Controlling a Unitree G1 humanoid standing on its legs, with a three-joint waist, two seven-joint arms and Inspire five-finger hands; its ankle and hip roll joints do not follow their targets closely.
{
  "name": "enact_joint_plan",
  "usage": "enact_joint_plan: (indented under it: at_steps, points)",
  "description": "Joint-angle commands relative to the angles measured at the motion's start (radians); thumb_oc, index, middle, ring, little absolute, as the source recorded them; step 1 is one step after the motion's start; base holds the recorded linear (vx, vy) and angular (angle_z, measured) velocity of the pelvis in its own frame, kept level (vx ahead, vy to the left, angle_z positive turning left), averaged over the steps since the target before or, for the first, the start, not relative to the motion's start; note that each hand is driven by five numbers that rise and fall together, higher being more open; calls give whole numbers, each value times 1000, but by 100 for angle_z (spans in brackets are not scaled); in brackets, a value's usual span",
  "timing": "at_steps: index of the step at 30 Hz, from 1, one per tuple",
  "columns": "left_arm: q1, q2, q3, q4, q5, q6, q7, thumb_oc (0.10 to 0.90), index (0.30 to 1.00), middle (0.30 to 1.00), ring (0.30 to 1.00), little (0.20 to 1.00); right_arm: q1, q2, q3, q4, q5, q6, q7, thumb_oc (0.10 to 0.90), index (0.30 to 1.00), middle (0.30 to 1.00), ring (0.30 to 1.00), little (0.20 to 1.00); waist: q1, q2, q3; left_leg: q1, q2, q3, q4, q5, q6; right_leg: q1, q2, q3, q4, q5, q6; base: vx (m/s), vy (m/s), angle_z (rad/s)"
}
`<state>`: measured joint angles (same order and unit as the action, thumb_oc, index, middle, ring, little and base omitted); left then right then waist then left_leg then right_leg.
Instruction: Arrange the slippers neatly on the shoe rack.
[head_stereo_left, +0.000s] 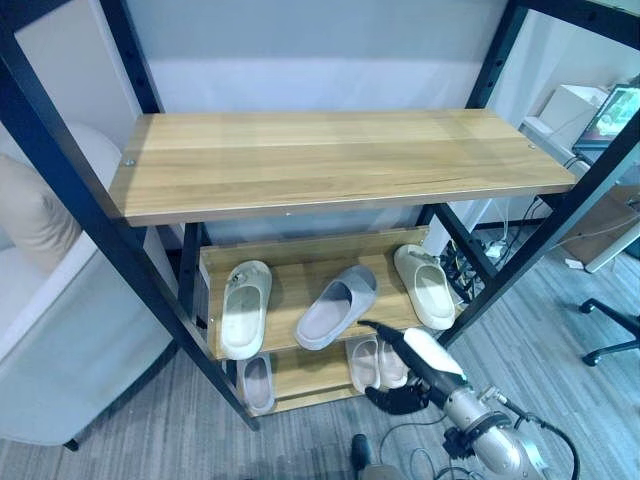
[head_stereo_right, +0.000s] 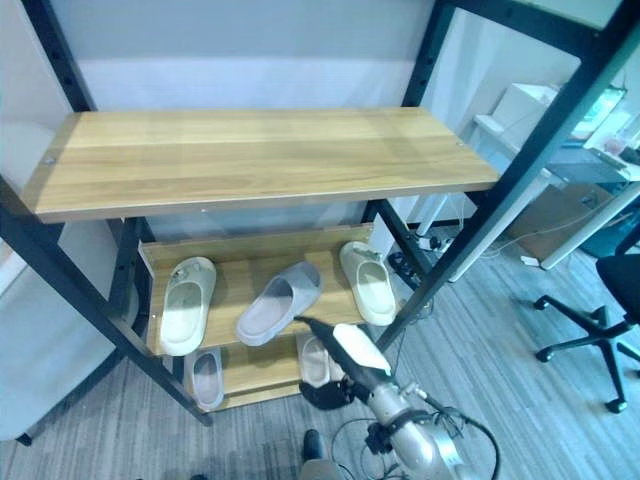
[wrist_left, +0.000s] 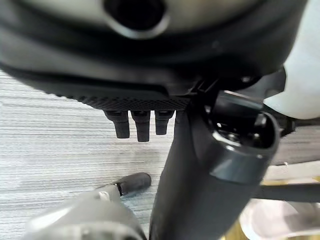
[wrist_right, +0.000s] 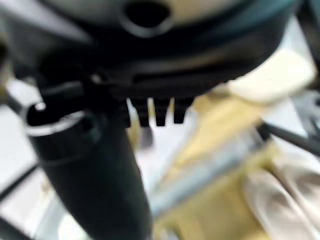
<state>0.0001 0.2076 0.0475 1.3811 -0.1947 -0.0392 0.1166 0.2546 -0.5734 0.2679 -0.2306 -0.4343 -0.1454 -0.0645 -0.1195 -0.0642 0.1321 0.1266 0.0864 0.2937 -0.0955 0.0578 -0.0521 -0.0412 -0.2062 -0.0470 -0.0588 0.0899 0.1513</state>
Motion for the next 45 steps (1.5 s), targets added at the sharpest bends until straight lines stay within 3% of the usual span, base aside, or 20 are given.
enact_joint_plan:
  at_steps: [1, 12, 17, 30, 45]
  points:
    - [-33, 11, -21, -23, 48, -28, 54, 800, 900, 900, 900, 900, -129, 6, -92, -123, -60, -31, -155, 800, 900, 900, 900, 900, 22, 21, 9, -12, 5, -28, 65, -175, 16, 56, -45, 1, 56, -103, 24, 44, -16, 12]
    - [-18, 3, -92, -31, 117, -32, 105, 800, 900, 900, 900, 900, -311, 56, -72, 58, 27, -15, -272, 800, 900, 900, 900, 900, 65, 31, -27, -13, -10, -77, 8, -148, 4, 108, -48, -77, -7, -91, 26, 42, -24, 21]
    - [-18, 1, -106, -18, 142, -23, 124, 800, 900, 900, 900, 900, -415, 51, -50, 158, -23, 21, -326, 800, 900, 900, 900, 900, 94, 31, -30, -30, -14, -88, 8, -147, 0, 109, -52, -96, -24, -84, 29, 42, -15, 10]
    - [10, 1, -105, -9, 137, -11, 117, 800, 900, 900, 900, 900, -356, 104, -107, 310, 90, 67, -369, 800, 900, 900, 900, 900, 98, 52, -21, -54, -21, -104, 8, -151, -5, 102, -60, -117, -28, -88, 33, 12, -6, 6]
    - [33, -20, -134, -13, 134, -8, 129, 800, 900, 900, 900, 900, -349, 182, -71, 323, 334, -1, -329, 800, 900, 900, 900, 900, 101, 69, -9, -34, -17, -107, 8, -151, -13, 126, -55, -138, -28, -98, 28, 3, -3, 2]
